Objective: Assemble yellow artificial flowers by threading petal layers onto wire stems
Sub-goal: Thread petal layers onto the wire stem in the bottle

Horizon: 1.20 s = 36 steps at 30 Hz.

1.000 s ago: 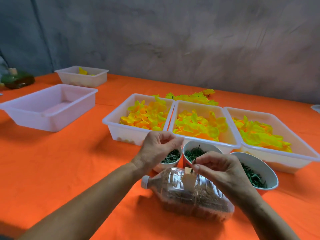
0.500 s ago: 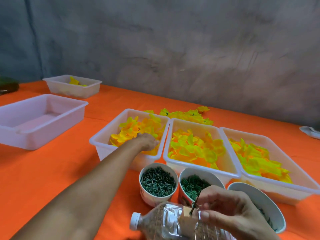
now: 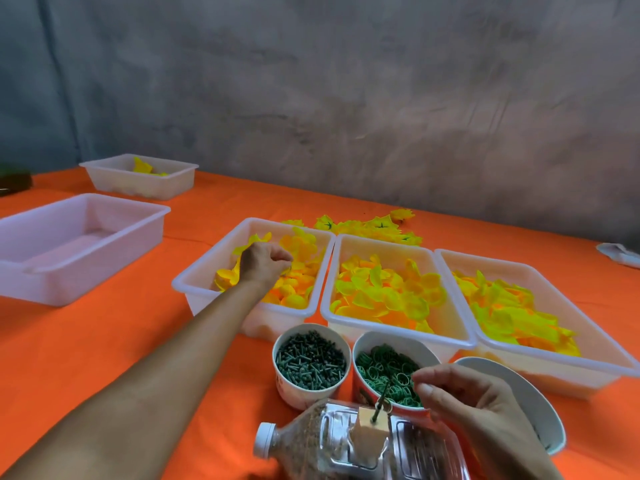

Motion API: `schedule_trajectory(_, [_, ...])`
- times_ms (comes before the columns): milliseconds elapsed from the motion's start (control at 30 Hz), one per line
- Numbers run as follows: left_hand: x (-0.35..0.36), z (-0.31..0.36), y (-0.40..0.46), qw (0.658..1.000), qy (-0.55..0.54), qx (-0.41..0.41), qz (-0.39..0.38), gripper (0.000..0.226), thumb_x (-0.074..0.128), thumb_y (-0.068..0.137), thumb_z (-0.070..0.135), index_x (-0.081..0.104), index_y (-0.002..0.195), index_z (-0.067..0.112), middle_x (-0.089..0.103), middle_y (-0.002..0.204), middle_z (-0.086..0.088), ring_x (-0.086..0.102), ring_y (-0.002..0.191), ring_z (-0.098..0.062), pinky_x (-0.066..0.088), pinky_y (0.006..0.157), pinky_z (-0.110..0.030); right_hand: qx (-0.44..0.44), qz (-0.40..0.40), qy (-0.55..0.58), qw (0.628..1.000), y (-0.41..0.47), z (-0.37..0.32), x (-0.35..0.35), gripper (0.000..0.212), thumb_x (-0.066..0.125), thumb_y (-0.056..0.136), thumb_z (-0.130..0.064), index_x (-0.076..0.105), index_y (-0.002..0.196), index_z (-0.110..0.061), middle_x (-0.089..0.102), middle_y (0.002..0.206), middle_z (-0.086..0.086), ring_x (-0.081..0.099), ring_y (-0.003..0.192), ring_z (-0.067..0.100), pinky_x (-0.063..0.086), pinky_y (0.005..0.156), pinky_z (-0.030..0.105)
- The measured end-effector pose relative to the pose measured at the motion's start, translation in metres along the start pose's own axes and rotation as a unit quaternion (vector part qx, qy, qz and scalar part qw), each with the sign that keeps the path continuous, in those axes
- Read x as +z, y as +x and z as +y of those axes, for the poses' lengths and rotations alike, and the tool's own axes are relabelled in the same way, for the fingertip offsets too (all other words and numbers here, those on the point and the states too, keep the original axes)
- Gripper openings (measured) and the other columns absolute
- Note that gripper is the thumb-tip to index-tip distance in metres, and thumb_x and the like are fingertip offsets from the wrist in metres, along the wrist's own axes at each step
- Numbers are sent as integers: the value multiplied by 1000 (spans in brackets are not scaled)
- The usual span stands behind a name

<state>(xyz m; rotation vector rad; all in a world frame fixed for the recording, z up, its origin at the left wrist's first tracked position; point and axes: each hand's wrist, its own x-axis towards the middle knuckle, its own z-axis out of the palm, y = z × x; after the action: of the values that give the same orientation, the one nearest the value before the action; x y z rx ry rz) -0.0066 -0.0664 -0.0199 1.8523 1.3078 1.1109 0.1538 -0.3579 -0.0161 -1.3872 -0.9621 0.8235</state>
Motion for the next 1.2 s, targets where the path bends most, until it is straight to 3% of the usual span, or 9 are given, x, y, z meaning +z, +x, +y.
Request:
schedule_trajectory(133, [-10,-1,-3,996,-75,13,-36,54,74,73,-4,56,123,8,67,84,-25,67,82,-37,56,77,-49,-6,11,-6,1000,0,2,2,17,68,74,8,76,74,-7,66,62,13,55,53,11,45,49,16])
schedule_trajectory(233, [-13,1,-4,997,-56,44,-7,65,82,68,5,52,125,8,60,100,-9,61,86,-26,56,71,-36,1,26,11,1000,1,3,2,17,67,75,8,76,73,-7,66,62,13,57,52,9,47,48,16])
schedule_trajectory(333, [-13,10,-8,993,-111,38,-3,57,83,68,8,54,117,6,61,103,-9,58,84,-23,54,71,-36,5,39,9,999,4,2,2,16,68,77,4,76,77,-10,66,63,11,55,54,8,45,48,16])
schedule_trajectory(500, [-18,47,-34,924,-353,20,-145,7,65,83,6,66,90,7,70,65,2,63,56,-10,49,58,-25,-45,65,-20,997,19,-17,10,11,69,80,-7,76,79,-16,73,75,0,63,66,3,47,59,15])
schedule_trajectory(567, [-21,65,-50,894,-401,13,-200,11,64,79,17,65,88,9,68,65,1,62,56,-9,49,52,-21,-59,62,-24,996,28,-30,15,12,70,80,-15,75,89,-20,75,87,-7,67,79,1,48,60,11])
schedule_trajectory(700, [-23,93,-87,866,-413,-3,-281,22,60,73,21,62,92,9,69,66,-1,64,55,-10,51,49,-19,-38,26,4,999,39,-55,26,39,72,73,-30,68,111,-21,72,103,-5,68,95,8,49,71,22])
schedule_trajectory(833, [-22,110,-115,864,-395,-2,-312,19,62,71,21,57,88,14,69,66,-1,64,53,-12,50,49,-20,-14,-25,92,995,38,-70,33,58,71,60,-36,63,115,-18,72,101,2,70,87,14,50,66,24])
schedule_trajectory(967, [-24,120,-131,862,-395,-31,-316,20,64,68,26,61,83,13,68,63,1,62,51,-9,48,45,-19,12,-21,165,986,33,-71,29,41,72,57,-18,66,98,-15,71,86,1,68,67,8,50,52,18])
schedule_trajectory(1200, [-27,134,-145,842,-417,-141,-312,19,63,67,33,67,72,16,68,65,3,62,52,-7,47,53,-22,40,-54,260,963,21,-67,21,15,70,59,-15,75,74,-15,70,69,4,63,54,10,49,47,18])
